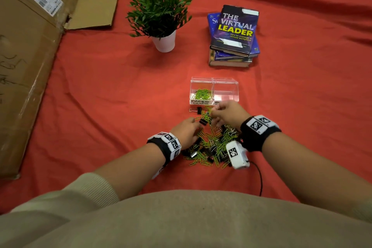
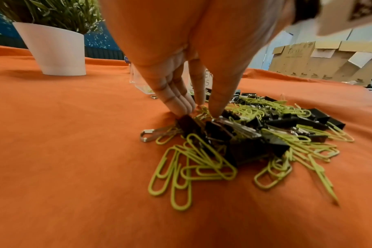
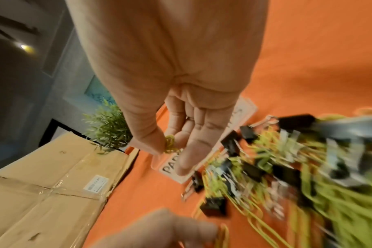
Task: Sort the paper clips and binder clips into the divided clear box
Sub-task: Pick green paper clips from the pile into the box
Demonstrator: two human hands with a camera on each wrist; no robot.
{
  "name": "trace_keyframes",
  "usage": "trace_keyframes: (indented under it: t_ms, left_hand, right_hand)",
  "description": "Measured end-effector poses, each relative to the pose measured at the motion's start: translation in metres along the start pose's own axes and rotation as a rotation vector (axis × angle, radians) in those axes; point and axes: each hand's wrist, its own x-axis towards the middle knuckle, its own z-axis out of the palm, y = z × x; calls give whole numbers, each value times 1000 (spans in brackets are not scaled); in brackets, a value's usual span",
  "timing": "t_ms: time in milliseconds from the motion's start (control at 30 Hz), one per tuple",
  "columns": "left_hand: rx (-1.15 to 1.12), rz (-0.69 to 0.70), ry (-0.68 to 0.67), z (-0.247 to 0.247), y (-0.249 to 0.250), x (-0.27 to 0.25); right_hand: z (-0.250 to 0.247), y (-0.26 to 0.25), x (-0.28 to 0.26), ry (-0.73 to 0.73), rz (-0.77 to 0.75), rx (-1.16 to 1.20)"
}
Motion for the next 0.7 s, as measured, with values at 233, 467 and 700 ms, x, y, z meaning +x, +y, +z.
trace_keyframes:
  t_ms: [233, 467, 700]
  left_hand:
    - [105, 23, 32, 8, 6, 2]
    - [227, 85, 50, 10, 10, 3]
    - [324, 94, 42, 8, 19, 1]
  right_hand:
    - [-1, -45, 41, 170, -109, -287]
    - [9, -29, 21, 219, -216, -563]
    - [40, 36, -14, 9, -103, -920]
